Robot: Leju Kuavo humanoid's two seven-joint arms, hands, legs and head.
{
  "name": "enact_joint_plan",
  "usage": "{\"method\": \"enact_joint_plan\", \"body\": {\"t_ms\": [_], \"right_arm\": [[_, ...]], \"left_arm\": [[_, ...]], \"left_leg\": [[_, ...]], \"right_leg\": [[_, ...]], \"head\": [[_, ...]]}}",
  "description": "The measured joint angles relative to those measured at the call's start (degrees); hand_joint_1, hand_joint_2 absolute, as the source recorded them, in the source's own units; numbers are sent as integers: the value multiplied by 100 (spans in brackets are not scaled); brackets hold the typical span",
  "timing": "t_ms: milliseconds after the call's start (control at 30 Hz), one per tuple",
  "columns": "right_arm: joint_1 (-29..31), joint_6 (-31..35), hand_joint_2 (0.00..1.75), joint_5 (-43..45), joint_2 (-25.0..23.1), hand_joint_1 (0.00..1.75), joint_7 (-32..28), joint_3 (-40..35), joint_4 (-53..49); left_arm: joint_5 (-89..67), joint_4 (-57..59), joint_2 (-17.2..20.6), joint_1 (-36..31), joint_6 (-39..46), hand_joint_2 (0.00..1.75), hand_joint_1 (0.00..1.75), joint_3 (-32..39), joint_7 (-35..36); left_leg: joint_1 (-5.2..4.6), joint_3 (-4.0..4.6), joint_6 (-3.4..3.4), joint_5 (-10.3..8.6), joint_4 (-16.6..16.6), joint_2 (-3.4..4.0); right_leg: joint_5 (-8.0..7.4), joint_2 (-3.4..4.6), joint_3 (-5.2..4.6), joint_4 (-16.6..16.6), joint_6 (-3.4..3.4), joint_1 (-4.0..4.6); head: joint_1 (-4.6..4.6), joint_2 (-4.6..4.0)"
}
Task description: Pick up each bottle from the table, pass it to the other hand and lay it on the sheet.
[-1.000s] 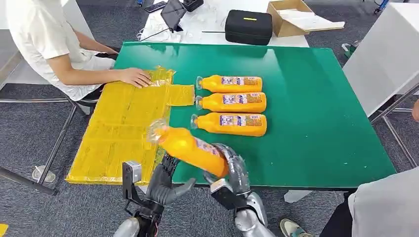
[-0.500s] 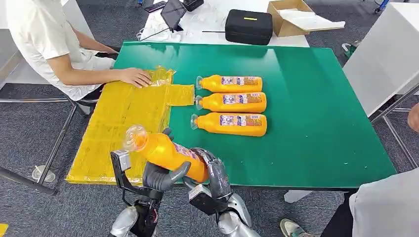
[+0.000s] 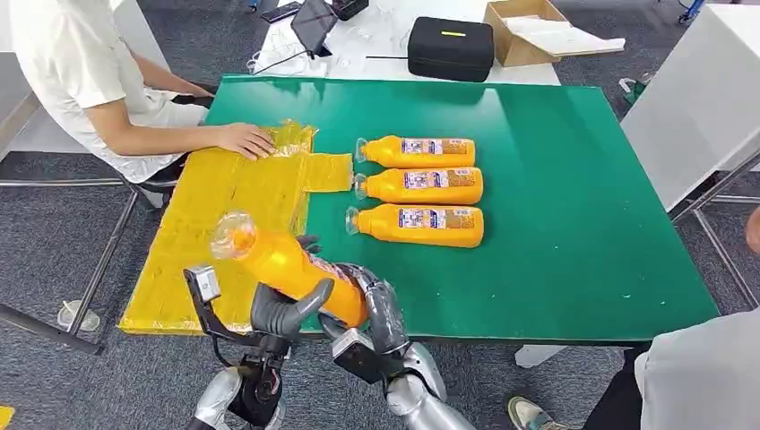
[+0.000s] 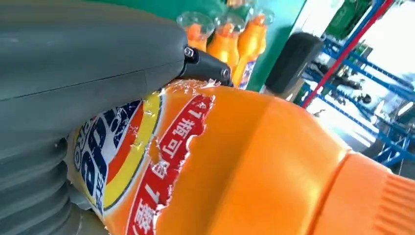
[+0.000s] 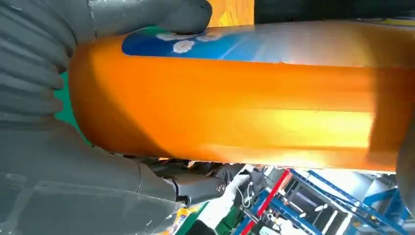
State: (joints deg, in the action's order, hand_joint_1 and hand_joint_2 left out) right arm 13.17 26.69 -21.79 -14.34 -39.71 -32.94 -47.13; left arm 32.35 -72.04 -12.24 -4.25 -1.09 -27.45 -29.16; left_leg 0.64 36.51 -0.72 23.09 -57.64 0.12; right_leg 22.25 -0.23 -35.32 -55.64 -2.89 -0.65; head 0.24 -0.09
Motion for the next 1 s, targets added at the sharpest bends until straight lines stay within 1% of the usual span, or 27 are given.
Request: {"method": "enact_joint_plan", "body": {"t_ms": [33,67,100,167,200,300,367,433,533,600,633,667,700,733,767,867,1000], "right_arm": [[2,-35,175,26,-15,89,0,-4,15],[5,-51,175,37,-30,23,2,-6,31],[9,-59,175,48,-42,0,2,-9,42],[11,-134,175,99,-59,0,0,-22,68],[4,-188,0,118,-72,0,0,-33,85],[-28,-228,0,175,-90,0,-17,-70,134],[-36,-128,0,188,-109,0,-20,-96,151],[-82,135,0,164,-111,0,-24,-133,158],[-160,363,0,133,-109,0,-26,-173,155],[-245,799,0,10,-89,0,-26,-234,66],[-339,1046,0,-314,-66,0,-26,-213,-104],[-479,1205,0,-877,-52,0,-28,-115,-309],[-658,1280,0,-1575,-55,0,-31,99,-643],[-793,1287,0,-2045,-70,0,-35,353,-954],[-887,1300,0,-2321,-83,0,-39,615,-1253],[-1129,1327,0,-2433,-133,0,-37,1135,-1834],[-1331,1333,0,-2472,-160,0,-37,1456,-2264]], "left_arm": [[0,-2,0,-1,33,175,175,6,-15],[0,-4,0,0,53,175,175,13,-28],[0,-7,0,-1,59,175,175,20,-37],[0,-11,0,-7,96,175,175,31,-55],[0,-28,-2,-16,142,175,175,41,-64],[-7,-111,-2,-54,324,175,175,81,-50],[-85,-159,-2,-82,550,175,175,98,-48],[-201,-210,-2,-142,837,175,175,166,-41],[-308,-254,0,-177,1017,175,175,273,-44],[-626,-267,0,-189,1363,175,175,337,-72],[-1122,-273,11,-192,1833,175,175,376,-142],[-1614,-271,31,-205,2287,175,175,409,-217],[-2292,-242,90,-242,2929,175,175,444,-291],[-3089,-188,153,-304,3438,175,175,468,-280],[-3615,-129,218,-366,3787,175,175,501,-251],[-4020,-22,328,-472,3980,175,175,553,-214],[-4048,77,400,-531,3987,175,175,566,-190]], "left_leg": [[0,0,0,0,0,0],[0,0,0,0,0,0],[0,0,0,0,0,0],[0,0,0,0,0,0],[0,0,0,0,0,0],[0,1,0,0,0,0],[0,1,0,0,0,0],[0,1,0,0,0,-1],[0,2,0,0,0,0],[0,2,0,0,0,-1],[0,2,0,0,0,-1],[0,2,1,1,0,0],[0,3,1,1,0,-1],[0,9,1,0,0,-2],[1,11,3,-3,0,-4],[3,9,3,-3,1,-15],[0,8,4,-2,0,-5]], "right_leg": [[0,0,0,0,0,0],[0,0,-1,0,0,0],[0,0,-1,0,0,0],[0,0,-1,0,0,0],[0,0,-1,0,0,0],[0,0,0,0,0,0],[0,0,0,0,0,0],[0,-1,1,0,0,0],[0,-1,0,0,0,0],[0,-1,-1,0,0,0],[0,-1,-2,0,0,0],[0,0,-3,0,0,0],[0,0,-4,0,0,1],[0,-3,-11,-1,0,0],[1,-5,-10,-1,1,1],[6,-18,-2,-1,5,2],[1,-13,-6,-1,6,0]], "head": [[0,0],[-2,0],[0,0],[-2,0],[-2,0],[0,0],[2,0],[0,0],[-2,0],[2,0],[0,0],[0,0],[0,0],[-2,0],[-5,0],[2,0],[0,0]]}}
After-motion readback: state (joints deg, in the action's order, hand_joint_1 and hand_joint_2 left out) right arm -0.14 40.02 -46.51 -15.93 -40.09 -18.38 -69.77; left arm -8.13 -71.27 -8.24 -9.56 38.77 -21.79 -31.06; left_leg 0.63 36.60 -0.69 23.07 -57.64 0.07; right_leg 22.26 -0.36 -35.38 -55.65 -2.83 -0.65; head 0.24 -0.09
